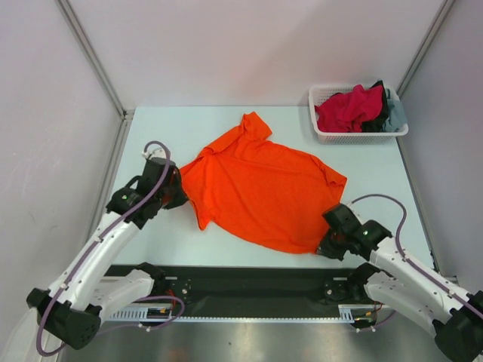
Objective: Fold and stack the t-shirts
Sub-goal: Flatten the tshirt out
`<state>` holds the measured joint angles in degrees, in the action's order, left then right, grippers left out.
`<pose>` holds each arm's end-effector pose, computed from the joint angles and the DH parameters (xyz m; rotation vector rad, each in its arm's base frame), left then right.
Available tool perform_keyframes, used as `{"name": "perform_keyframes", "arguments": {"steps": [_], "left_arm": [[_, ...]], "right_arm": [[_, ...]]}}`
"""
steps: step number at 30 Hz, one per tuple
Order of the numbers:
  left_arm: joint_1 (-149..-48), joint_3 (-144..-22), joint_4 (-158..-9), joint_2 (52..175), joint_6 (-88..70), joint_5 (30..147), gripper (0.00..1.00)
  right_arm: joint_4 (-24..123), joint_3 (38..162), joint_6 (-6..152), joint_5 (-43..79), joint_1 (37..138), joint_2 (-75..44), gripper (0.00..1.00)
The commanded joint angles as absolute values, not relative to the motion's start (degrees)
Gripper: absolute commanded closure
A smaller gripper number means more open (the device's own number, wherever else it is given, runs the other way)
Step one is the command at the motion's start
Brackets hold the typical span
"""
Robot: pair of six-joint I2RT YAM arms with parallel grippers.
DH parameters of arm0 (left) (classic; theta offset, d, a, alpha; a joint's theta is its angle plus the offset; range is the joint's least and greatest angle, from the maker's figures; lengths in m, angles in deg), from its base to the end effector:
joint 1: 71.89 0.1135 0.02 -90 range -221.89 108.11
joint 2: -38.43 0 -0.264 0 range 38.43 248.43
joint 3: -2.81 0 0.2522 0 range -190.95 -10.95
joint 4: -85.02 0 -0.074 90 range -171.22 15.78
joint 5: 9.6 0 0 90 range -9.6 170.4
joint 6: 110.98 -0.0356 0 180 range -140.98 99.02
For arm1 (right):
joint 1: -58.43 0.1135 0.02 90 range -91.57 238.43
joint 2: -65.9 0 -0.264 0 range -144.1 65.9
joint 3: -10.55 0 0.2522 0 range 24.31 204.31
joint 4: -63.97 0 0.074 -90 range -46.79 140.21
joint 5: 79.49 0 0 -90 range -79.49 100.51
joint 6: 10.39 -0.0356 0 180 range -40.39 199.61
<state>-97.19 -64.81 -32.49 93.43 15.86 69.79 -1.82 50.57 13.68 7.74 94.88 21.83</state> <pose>0.1700 -0.0731 0.3015 -0.3273 2.4167 -0.2656 0.0973 0.0697 0.1765 0.7403 2.7654 0.3532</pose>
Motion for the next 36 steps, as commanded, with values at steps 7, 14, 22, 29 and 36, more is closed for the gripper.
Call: {"name": "perform_keyframes", "arguments": {"steps": [7,14,22,29,36], "left_arm": [[-94.75,-87.39,-34.37,93.61,7.60,59.32,1.00],[-92.55,-105.66,-45.16,97.23,-3.38,55.97,1.00],[-92.55,-112.63,-63.89,91.52,-16.49,60.09,1.00],[-92.55,-126.23,-59.88,86.95,-17.03,71.43,1.00],[-92.63,-134.87,-56.00,82.72,-14.92,73.82,1.00]], "right_arm": [[-3.76,76.67,36.00,5.84,80.25,10.99,1.00],[-7.96,101.01,45.41,9.36,72.06,-1.50,1.00],[-14.91,123.96,54.20,13.84,71.88,-4.94,1.00],[-15.44,130.13,56.59,26.31,71.97,5.68,1.00],[-17.38,133.29,54.13,34.67,71.97,15.54,1.00]]}}
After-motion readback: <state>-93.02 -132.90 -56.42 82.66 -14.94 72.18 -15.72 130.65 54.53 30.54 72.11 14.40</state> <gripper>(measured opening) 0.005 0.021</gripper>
